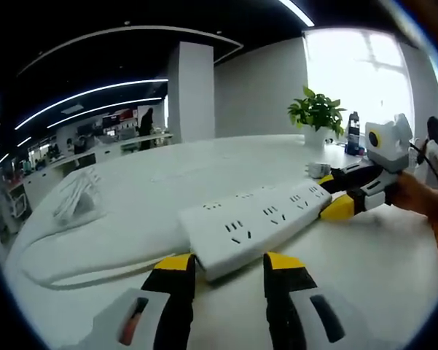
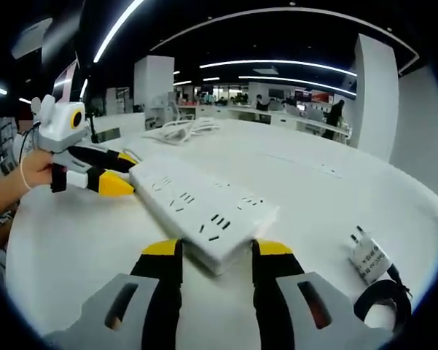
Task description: Straighten the power strip on the desk, plug the charger into it
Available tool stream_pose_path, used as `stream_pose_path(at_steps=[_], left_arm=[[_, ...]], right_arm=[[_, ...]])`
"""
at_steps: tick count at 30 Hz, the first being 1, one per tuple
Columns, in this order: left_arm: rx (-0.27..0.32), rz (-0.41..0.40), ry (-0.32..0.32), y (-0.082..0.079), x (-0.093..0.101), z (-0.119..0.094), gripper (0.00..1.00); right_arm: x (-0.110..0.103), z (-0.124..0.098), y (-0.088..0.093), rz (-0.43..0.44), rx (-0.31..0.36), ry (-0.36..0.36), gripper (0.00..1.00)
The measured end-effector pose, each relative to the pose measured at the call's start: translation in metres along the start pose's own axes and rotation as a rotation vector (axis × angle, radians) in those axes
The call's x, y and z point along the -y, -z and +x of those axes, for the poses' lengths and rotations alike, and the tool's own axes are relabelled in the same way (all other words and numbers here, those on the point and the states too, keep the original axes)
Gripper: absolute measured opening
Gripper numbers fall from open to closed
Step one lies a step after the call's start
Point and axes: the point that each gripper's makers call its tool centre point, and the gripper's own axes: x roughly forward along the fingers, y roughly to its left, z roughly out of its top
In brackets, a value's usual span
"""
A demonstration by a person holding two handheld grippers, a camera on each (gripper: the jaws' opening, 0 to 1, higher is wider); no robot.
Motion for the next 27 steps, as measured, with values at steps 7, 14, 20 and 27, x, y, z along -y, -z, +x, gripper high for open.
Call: stream_pose_path(at_steps=[7,14,20,27], left_arm=[[-0.006,0.015,0.002,0.003,0.008,-0.004,0.38],[-0.008,0.013,0.004,0.004,0.012,-0.006,0.37],[-0.011,0.022,0.004,0.005,0.017,-0.009,0.36],[-0.005,0.023,0.005,0.008,0.023,-0.014,0.34]], right_arm=[[0.002,-0.004,0.002,-0.005,0.004,-0.003,0.36],[0.003,-0.008,0.004,-0.005,0.006,-0.004,0.35],[0.003,-0.011,0.005,-0.008,0.008,-0.005,0.34],[0.003,-0.016,0.007,-0.009,0.012,-0.007,0.33]])
